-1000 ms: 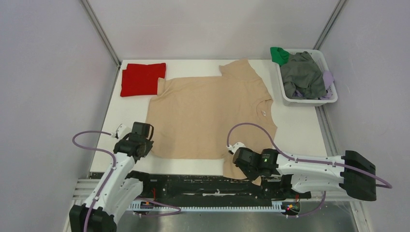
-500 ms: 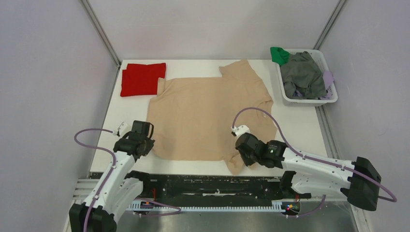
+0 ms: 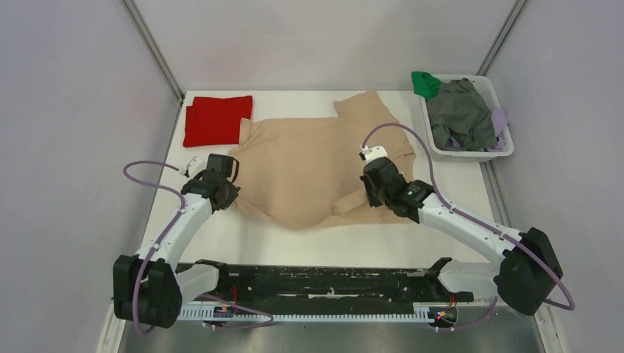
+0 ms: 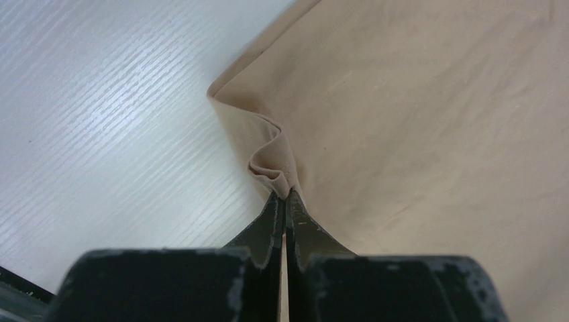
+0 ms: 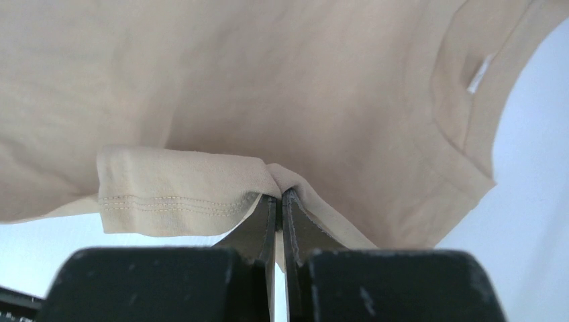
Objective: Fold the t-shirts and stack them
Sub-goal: Fold the flattened tshirt in 1/3 of the way
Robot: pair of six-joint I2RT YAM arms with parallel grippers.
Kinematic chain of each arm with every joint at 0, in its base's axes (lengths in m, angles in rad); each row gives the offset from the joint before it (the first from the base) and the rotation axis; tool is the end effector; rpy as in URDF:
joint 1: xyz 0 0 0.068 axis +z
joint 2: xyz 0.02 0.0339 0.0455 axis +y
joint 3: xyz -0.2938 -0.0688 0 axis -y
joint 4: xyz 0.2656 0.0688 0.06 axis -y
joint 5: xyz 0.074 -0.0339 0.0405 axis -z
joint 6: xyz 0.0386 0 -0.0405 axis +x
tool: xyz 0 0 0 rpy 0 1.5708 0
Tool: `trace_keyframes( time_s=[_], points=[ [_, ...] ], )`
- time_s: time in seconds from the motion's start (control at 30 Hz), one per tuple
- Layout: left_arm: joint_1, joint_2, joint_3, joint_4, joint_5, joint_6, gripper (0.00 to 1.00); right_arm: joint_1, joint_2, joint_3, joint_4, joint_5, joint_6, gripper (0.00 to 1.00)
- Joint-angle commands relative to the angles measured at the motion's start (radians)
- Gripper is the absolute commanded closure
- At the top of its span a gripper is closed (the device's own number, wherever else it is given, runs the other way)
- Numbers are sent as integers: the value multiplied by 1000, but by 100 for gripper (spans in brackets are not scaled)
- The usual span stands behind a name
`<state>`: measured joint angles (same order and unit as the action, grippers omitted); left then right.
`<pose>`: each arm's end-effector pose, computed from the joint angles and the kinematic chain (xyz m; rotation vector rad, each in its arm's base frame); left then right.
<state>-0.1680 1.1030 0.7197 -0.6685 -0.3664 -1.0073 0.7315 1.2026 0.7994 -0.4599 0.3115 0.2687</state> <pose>0.2102 -0.0216 0.2365 -1.1369 2.2447 0.0176 0.1970 0.1609 0.2544 -0.4110 2.3456 0.0935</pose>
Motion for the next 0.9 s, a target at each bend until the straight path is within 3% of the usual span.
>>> trace_keyframes(
  time_s=[0.0,0.57,0.7,0.73,0.77,0.83,0.87],
  points=[
    [22,67,84,61,-49,56,98,-64,44,81,91,-5,-82,100],
    [93,312,214,149,-51,80,98,-257,298,237,222,-158,-212,99],
    [114,381,235,172,-48,84,96,-299,416,303,252,-162,-237,91],
    [118,401,243,183,-40,93,80,-309,455,332,252,-152,-238,85],
    [123,417,262,187,-30,102,58,-323,487,369,247,-133,-232,79],
    [129,447,310,172,-16,118,3,-351,550,457,212,-92,-210,47],
    [129,453,337,159,-18,122,1,-363,575,505,193,-67,-204,35]
  ],
)
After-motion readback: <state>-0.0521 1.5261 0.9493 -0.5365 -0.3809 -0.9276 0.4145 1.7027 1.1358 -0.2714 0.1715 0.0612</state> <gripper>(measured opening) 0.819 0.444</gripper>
